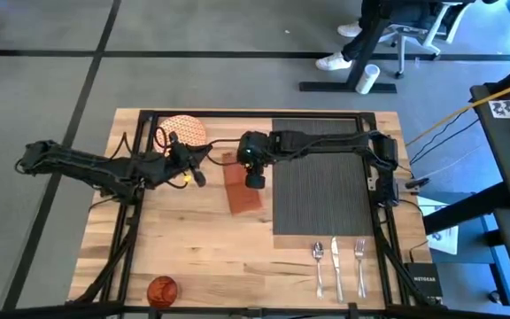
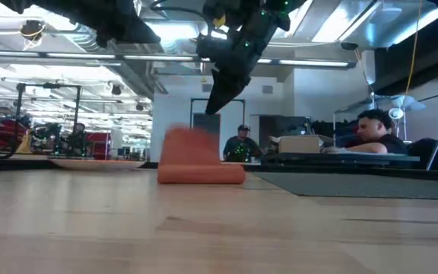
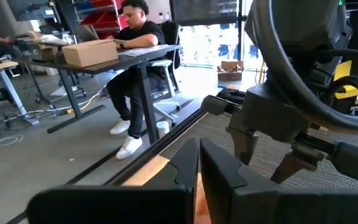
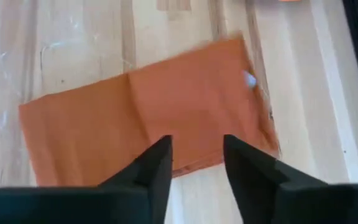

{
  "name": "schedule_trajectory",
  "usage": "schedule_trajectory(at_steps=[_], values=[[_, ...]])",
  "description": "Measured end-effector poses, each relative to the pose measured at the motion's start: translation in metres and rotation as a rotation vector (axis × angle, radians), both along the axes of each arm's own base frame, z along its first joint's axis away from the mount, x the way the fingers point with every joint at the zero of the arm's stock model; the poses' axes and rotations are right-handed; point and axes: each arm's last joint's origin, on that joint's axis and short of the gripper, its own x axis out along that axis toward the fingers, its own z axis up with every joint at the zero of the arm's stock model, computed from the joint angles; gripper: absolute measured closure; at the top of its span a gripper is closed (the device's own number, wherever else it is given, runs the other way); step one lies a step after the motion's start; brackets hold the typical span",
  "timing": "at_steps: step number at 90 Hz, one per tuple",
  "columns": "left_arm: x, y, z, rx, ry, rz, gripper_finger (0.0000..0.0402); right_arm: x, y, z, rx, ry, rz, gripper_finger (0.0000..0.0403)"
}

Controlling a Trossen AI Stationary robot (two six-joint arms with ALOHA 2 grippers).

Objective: Set table place
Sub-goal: Fold the orange table napkin

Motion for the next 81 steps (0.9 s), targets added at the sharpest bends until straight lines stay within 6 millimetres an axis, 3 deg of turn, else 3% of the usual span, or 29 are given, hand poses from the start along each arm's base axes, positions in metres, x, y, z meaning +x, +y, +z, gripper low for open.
schedule_trajectory(at_steps=[22,33,44,65,81], values=[[0.000,0.000,0.000,0.000,0.001,0.000,0.0402,0.000,0.000,0.000,0.004,0.003,0.002,0.0241],[0.000,0.000,0.000,0.000,0.004,0.000,0.0402,-0.001,0.005,-0.008,0.132,0.012,0.034,0.0246],[0.000,0.000,-0.002,0.002,0.023,0.000,0.0402,-0.007,0.020,-0.030,0.186,0.088,0.040,0.0280],[-0.001,0.000,-0.005,-0.001,0.053,0.001,0.0402,-0.010,0.056,-0.053,0.189,0.092,0.114,0.0388],[0.003,0.008,-0.014,-0.060,0.087,0.001,0.0402,-0.014,0.070,-0.070,0.220,0.058,0.092,0.0391]])
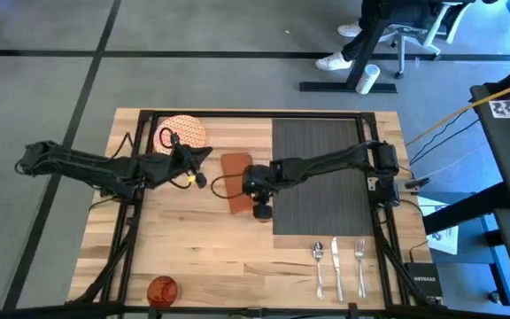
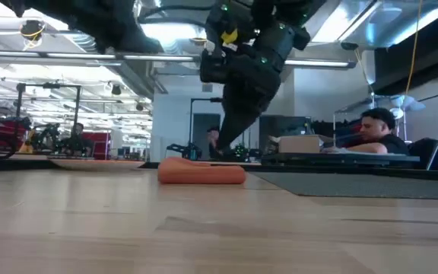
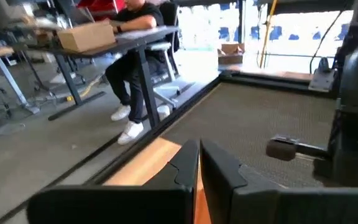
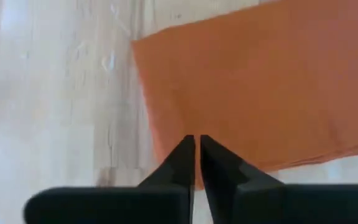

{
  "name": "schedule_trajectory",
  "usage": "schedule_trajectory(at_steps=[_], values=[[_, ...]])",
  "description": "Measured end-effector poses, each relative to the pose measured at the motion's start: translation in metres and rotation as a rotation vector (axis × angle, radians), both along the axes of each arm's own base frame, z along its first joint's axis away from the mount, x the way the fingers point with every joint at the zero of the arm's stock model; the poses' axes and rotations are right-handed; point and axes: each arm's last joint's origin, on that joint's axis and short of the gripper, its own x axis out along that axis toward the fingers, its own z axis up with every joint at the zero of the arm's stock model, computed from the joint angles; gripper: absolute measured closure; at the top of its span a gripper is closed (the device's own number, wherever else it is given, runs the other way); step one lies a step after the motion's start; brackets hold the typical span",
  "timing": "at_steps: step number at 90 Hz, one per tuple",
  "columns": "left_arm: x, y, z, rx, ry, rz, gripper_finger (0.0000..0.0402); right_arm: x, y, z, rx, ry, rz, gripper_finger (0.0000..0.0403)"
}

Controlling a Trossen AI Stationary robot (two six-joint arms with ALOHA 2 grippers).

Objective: Set table place
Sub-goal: Fold the orange table napkin

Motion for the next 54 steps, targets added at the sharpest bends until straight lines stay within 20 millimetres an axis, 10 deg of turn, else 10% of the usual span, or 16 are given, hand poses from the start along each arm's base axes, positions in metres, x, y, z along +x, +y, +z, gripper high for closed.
schedule_trajectory(at_steps=[54], values=[[0.033,0.068,-0.064,-0.221,0.150,0.137,0.0402,-0.007,0.038,-0.019,-0.140,-0.034,-0.039,0.0402]])
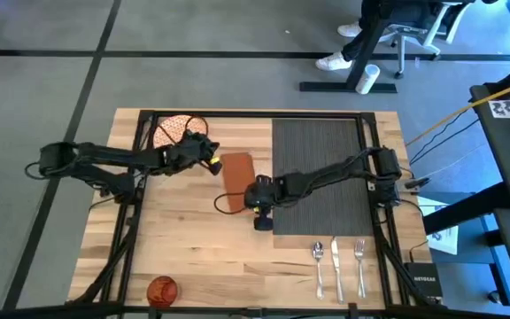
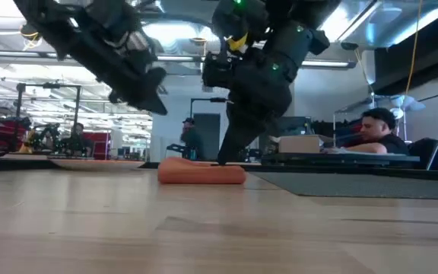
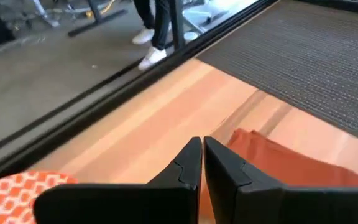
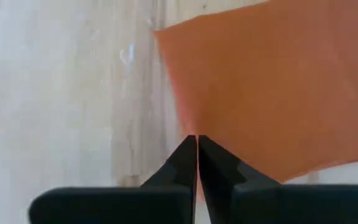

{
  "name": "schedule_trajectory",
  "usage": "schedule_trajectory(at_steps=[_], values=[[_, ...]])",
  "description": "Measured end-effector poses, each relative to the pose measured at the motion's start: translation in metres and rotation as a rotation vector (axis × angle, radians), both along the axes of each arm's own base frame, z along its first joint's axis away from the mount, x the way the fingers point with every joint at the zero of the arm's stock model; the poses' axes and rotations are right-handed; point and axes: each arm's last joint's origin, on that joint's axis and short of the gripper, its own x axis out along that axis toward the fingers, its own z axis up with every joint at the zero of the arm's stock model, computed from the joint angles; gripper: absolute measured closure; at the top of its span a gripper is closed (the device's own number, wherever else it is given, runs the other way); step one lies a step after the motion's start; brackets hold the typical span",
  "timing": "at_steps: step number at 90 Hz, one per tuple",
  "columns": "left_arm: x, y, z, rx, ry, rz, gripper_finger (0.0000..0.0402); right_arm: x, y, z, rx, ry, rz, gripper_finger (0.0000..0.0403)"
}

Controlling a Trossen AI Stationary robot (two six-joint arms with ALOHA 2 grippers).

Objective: Set table place
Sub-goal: Fold the orange table napkin

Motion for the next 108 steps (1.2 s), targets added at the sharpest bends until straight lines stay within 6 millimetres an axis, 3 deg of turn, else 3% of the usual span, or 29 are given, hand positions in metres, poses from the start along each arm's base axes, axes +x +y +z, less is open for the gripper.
schedule_trajectory(at_steps=[24,51,108], values=[[0.015,0.024,-0.026,-0.073,-0.039,-0.091,0.0402,0.001,0.000,-0.007,-0.067,0.011,-0.031,0.0403],[0.028,0.033,-0.063,-0.168,-0.031,-0.171,0.0402,0.003,0.002,-0.016,-0.030,0.023,-0.039,0.0403],[0.037,0.045,-0.088,-0.197,0.028,-0.157,0.0402,0.003,0.018,-0.016,0.069,0.004,-0.015,0.0403]])
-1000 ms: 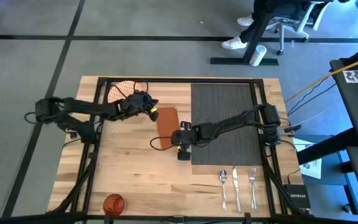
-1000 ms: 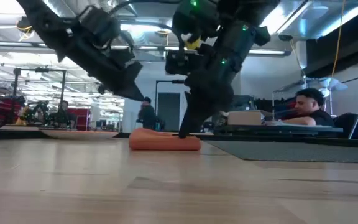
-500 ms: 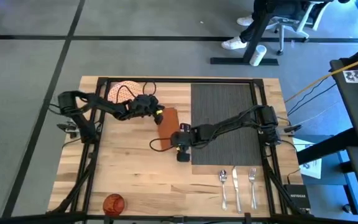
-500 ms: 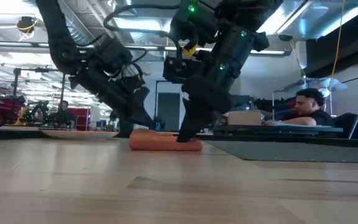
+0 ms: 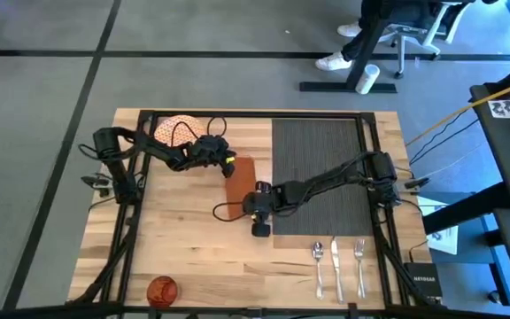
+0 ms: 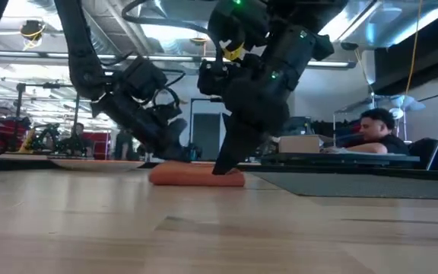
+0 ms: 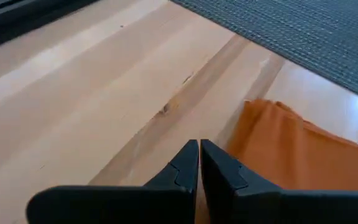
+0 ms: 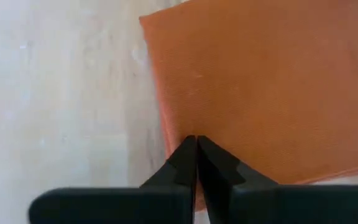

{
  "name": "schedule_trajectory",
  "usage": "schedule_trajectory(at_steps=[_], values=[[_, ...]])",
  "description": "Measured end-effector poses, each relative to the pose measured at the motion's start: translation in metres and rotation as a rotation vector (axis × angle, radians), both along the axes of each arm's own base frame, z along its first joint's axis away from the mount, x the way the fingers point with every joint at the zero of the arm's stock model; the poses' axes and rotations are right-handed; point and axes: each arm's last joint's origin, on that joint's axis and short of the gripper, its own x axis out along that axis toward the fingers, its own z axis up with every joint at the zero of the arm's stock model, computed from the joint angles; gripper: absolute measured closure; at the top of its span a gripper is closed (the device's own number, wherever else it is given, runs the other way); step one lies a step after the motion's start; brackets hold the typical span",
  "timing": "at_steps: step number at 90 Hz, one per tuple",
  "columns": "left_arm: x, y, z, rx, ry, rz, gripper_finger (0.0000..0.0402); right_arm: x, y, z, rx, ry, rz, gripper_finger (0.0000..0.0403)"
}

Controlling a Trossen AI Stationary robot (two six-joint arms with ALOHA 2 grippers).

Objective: Set table place
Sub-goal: Fold the orange table napkin

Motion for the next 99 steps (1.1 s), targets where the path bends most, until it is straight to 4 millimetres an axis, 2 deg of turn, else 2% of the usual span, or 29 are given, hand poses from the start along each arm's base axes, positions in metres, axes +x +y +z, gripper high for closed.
schedule_trajectory(at_steps=[12,23,35,47,54,67,76,99], values=[[-0.002,0.005,-0.005,-0.004,0.006,0.019,0.0402,0.001,0.001,-0.005,0.026,0.008,0.008,0.0403],[-0.002,0.005,-0.001,0.006,-0.006,0.019,0.0402,0.002,0.004,-0.007,0.039,0.008,0.009,0.0403],[0.000,-0.001,0.025,0.037,-0.095,-0.011,0.0402,0.002,0.006,-0.006,0.031,-0.002,0.008,0.0403],[0.000,-0.016,0.056,0.049,-0.177,-0.085,0.0402,0.003,0.006,-0.006,0.034,-0.014,0.009,0.0403],[-0.001,-0.025,0.062,0.038,-0.173,-0.116,0.0402,0.003,0.006,-0.006,0.034,-0.013,0.009,0.0403],[0.003,-0.034,0.049,-0.016,-0.117,-0.133,0.0402,0.004,0.006,-0.006,0.036,-0.021,0.015,0.0403],[0.008,-0.036,0.032,-0.038,-0.077,-0.118,0.0402,0.004,0.006,-0.006,0.038,-0.021,0.020,0.0403],[0.012,-0.028,-0.006,-0.081,-0.030,-0.065,0.0402,0.004,0.006,-0.006,0.044,-0.024,0.010,0.0403]])
